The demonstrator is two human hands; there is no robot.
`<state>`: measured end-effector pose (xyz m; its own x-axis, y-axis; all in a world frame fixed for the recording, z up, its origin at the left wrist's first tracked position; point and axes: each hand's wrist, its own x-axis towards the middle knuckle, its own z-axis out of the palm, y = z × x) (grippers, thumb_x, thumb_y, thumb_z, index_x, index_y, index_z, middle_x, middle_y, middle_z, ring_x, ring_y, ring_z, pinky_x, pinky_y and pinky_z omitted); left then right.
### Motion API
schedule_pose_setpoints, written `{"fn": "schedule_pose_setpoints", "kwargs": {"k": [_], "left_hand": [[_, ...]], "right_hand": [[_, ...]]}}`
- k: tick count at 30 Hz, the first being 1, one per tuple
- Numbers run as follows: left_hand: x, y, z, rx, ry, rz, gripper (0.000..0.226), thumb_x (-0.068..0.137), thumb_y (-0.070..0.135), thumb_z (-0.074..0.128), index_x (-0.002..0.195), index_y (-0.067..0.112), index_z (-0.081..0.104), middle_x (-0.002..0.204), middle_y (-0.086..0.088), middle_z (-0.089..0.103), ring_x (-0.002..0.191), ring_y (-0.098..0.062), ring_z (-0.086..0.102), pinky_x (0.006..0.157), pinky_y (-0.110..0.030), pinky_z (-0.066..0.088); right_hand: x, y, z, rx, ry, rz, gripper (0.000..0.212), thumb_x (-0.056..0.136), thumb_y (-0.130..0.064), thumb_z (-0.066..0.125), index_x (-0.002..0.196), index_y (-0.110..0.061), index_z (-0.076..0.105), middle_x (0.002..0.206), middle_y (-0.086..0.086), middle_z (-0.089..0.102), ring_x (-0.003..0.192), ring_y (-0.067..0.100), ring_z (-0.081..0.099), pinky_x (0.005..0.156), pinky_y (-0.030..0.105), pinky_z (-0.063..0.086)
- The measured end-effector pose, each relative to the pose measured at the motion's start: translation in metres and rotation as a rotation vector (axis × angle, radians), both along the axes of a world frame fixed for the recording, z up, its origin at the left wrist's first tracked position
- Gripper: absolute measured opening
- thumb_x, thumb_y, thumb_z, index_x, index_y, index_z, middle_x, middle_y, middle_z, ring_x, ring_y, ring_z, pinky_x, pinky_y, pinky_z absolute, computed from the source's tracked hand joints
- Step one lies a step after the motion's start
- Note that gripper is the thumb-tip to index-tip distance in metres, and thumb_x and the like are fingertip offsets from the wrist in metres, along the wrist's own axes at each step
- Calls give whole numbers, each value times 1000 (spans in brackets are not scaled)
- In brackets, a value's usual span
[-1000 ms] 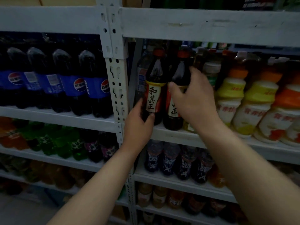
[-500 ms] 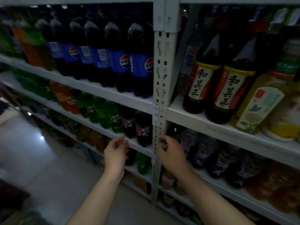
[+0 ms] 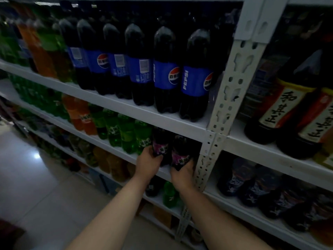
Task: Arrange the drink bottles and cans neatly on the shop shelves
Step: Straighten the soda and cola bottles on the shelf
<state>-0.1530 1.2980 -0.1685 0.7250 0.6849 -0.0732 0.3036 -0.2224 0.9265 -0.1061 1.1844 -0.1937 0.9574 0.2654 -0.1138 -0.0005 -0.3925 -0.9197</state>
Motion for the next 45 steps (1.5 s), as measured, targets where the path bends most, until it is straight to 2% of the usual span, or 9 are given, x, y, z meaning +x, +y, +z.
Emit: {"fn": "schedule_pose_setpoints", "kwargs": {"k": [5, 8, 14, 19, 28, 31, 34, 38, 45], "left_hand": [[30, 24, -16, 148, -19, -82, 55, 77, 22, 75, 124, 8, 50, 116, -1, 58, 109, -23, 58, 84, -21, 43], [39, 29, -21, 193, 130, -71, 74, 72, 37, 79, 128, 4, 42, 125, -13, 55, 112, -27, 55, 90, -37, 49], [41, 35, -19, 393, 273, -104, 63, 79, 52, 69, 112, 5, 44, 110, -15, 62, 95, -30, 62, 69, -35, 51], [36, 51, -25, 527, 264, -227, 57, 84, 51, 63, 111, 4, 45, 105, -16, 63, 92, -30, 63, 65, -33, 48], [48, 71, -22, 480, 225, -448, 63, 85, 41, 68, 122, -3, 41, 116, -20, 61, 103, -32, 60, 80, -33, 48], [47, 68, -24, 396, 162, -427, 70, 79, 34, 76, 124, -5, 39, 120, -21, 60, 106, -31, 60, 82, -31, 48], [46, 58, -26, 324, 117, -393, 89, 65, 29, 87, 128, -4, 35, 124, -17, 57, 111, -28, 58, 85, -28, 47], [46, 50, -30, 397, 180, -334, 92, 61, 36, 88, 126, 1, 34, 123, -17, 56, 109, -30, 58, 85, -33, 49], [49, 57, -36, 499, 224, -330, 80, 68, 43, 81, 121, 2, 36, 111, -15, 62, 96, -31, 63, 70, -32, 48]], "right_hand": [[8, 30, -17, 1, -16, -215, 39, 81, -13, 66, 115, -20, 48, 116, 8, 57, 107, 24, 56, 94, 37, 48], [5, 37, -26, 48, -62, -257, 51, 74, -12, 74, 121, -11, 55, 116, 7, 61, 106, 20, 58, 92, 41, 50], [-8, 51, -30, 24, -136, -511, 73, 61, -27, 84, 125, -17, 52, 120, 0, 59, 107, 15, 57, 92, 33, 49], [-16, 47, -34, -48, -164, -441, 69, 72, -10, 72, 134, -11, 44, 126, 8, 55, 116, 21, 52, 99, 37, 44], [-15, 61, -34, -195, -45, -625, 85, 68, -20, 83, 137, -3, 37, 132, 18, 46, 122, 31, 42, 100, 35, 38], [-14, 60, -33, -213, -41, -571, 82, 72, -19, 76, 140, -7, 31, 133, 17, 43, 122, 31, 42, 99, 36, 41], [-10, 53, -31, -130, -187, -444, 68, 74, -7, 69, 135, -6, 39, 128, 14, 50, 119, 27, 48, 102, 38, 41], [-3, 39, -30, -154, -175, -311, 54, 75, -4, 70, 125, -5, 49, 121, 12, 55, 113, 26, 53, 98, 34, 44], [-1, 41, -31, -308, -49, -396, 76, 70, -23, 80, 131, -4, 38, 128, 15, 47, 119, 29, 47, 98, 33, 42]]}}
